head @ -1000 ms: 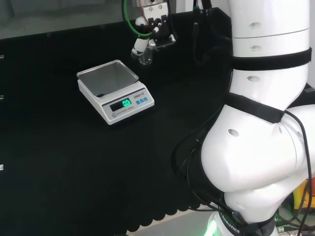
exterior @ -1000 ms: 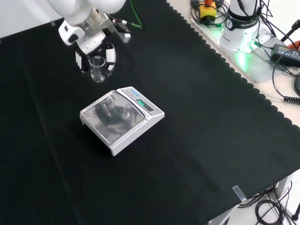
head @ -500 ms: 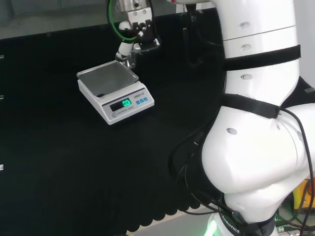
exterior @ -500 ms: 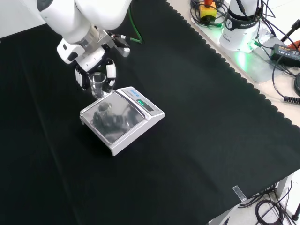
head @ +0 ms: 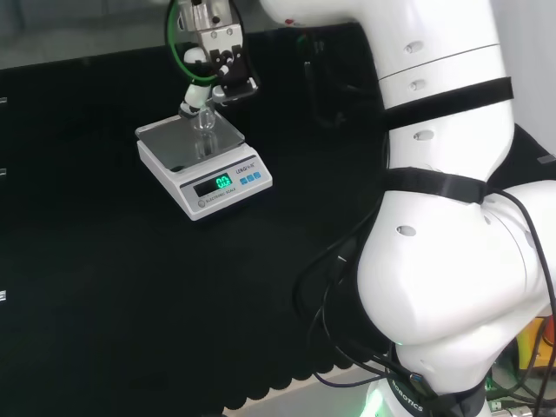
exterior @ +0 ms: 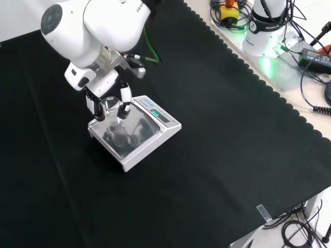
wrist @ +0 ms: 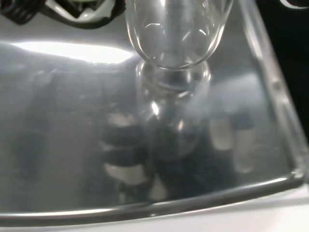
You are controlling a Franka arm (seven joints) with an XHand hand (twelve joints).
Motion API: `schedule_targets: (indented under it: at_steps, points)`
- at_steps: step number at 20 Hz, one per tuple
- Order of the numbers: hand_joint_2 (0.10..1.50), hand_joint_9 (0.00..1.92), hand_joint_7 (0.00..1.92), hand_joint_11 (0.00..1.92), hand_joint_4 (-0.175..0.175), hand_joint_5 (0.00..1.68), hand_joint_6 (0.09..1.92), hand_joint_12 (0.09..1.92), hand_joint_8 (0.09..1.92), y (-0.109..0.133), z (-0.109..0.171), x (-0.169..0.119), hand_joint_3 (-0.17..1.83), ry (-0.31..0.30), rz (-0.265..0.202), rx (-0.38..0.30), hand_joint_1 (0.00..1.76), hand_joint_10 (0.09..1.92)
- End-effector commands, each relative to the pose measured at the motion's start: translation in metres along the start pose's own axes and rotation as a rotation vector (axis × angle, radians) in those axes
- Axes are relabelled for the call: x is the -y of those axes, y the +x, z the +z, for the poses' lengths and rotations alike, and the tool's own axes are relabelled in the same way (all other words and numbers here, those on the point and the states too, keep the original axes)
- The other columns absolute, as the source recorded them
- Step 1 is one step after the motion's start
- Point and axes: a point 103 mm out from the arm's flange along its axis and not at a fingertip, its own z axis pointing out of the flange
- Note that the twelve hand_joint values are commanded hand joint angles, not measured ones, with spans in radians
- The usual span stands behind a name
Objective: Put the beaker on the electronic balance.
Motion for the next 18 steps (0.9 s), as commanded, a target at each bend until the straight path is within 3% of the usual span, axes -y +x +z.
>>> schedule_targets:
  at_steps: [1,5,8,9,11,14,16,18]
  points:
    - [0.70,1.69,1.32,1.69,-0.175,0.94,0.58,0.86,0.80,0.025,0.020,-0.008,0.67,0.044,-0.041,0.001,1.04,0.44]
    - [0.70,1.68,1.32,1.69,-0.175,0.94,0.58,0.86,0.80,0.030,0.031,-0.009,0.67,0.084,-0.050,0.029,1.04,0.44]
    - [0.70,1.63,1.28,1.60,-0.175,0.92,0.59,0.83,0.81,0.032,0.029,-0.004,0.68,0.081,-0.060,0.039,1.02,0.42]
    - [0.67,1.53,1.19,1.47,-0.175,0.85,0.59,0.86,0.83,0.032,0.025,0.000,0.68,0.075,-0.067,0.052,0.98,0.39]
    - [0.61,1.22,0.93,1.14,-0.142,0.65,0.52,1.04,0.85,0.034,0.013,0.011,0.64,0.072,-0.073,0.121,0.85,0.48]
    - [0.56,0.64,0.42,0.68,-0.091,0.40,0.26,1.31,0.82,0.036,-0.009,0.029,0.43,0.068,-0.061,0.193,0.62,0.69]
    - [0.57,0.35,0.21,0.48,-0.076,0.31,0.11,1.43,0.80,0.038,-0.025,0.039,0.30,0.064,-0.046,0.207,0.54,0.82]
    - [0.57,0.15,0.08,0.34,-0.070,0.24,0.09,1.53,0.80,0.038,-0.038,0.047,0.21,0.059,-0.042,0.206,0.49,0.90]
